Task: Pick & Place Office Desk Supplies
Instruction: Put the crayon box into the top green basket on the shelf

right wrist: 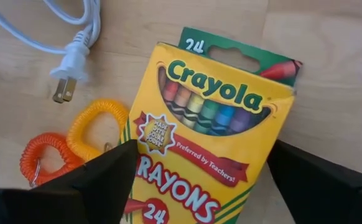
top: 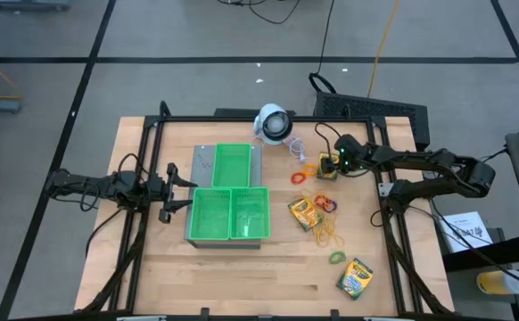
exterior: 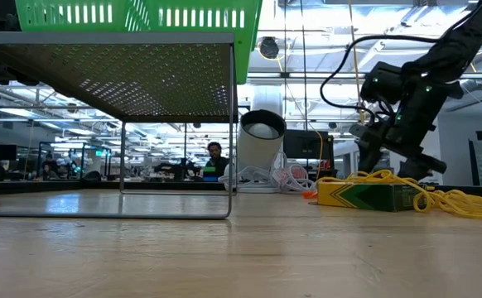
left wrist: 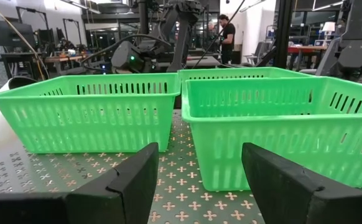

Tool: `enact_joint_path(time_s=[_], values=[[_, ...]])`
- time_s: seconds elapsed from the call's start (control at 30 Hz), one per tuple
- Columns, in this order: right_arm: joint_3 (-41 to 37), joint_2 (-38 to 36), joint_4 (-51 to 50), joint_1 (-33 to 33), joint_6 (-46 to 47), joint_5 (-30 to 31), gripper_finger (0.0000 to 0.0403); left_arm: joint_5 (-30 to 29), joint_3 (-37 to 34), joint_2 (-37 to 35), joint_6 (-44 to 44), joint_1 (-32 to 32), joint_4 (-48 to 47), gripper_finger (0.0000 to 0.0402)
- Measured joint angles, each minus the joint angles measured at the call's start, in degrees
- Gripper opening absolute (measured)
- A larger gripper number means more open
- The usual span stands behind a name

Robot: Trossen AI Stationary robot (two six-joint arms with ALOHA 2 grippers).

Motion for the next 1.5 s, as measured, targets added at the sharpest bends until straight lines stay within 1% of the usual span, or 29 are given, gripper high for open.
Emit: enact_joint_path(time_s=[0.27, 0.43, 0.73, 1.13, 1.2, 1.33, 1.5], values=[[-0.20, -3.36, 0.53, 0.02, -0.17, -0.72, 0.0242, -0.01, 0.00, 0.00, -0.01, 0.02, 0.00, 0.0241], [-0.28, -6.20, -0.04, 0.04, -0.46, -0.98, 0.0193, -0.02, 0.00, 0.00, -0.01, 0.01, 0.00, 0.0241], [-0.28, -9.13, 0.19, 0.04, -1.48, -0.40, 0.0114, -0.02, 0.00, 0.00, 0.00, 0.00, 0.00, 0.0241], [-0.24, -9.31, 1.16, 0.02, -4.34, -1.63, 0.0015, -0.02, 0.00, 0.00, -0.02, 0.00, 0.00, 0.0241], [-0.24, -9.31, 2.47, 0.02, -5.28, -1.65, 0.0004, -0.02, 0.00, 0.00, -0.01, 0.02, 0.00, 0.0241], [-0.24, -9.31, 4.73, 0.02, -7.11, -2.99, 0.0001, -0.02, 0.00, 0.00, 0.00, 0.00, 0.00, 0.0241], [-0.24, -9.70, 7.72, 0.04, -8.28, -3.21, 0.0000, -0.02, 0.00, 0.00, -0.02, 0.02, 0.00, 0.0241]])
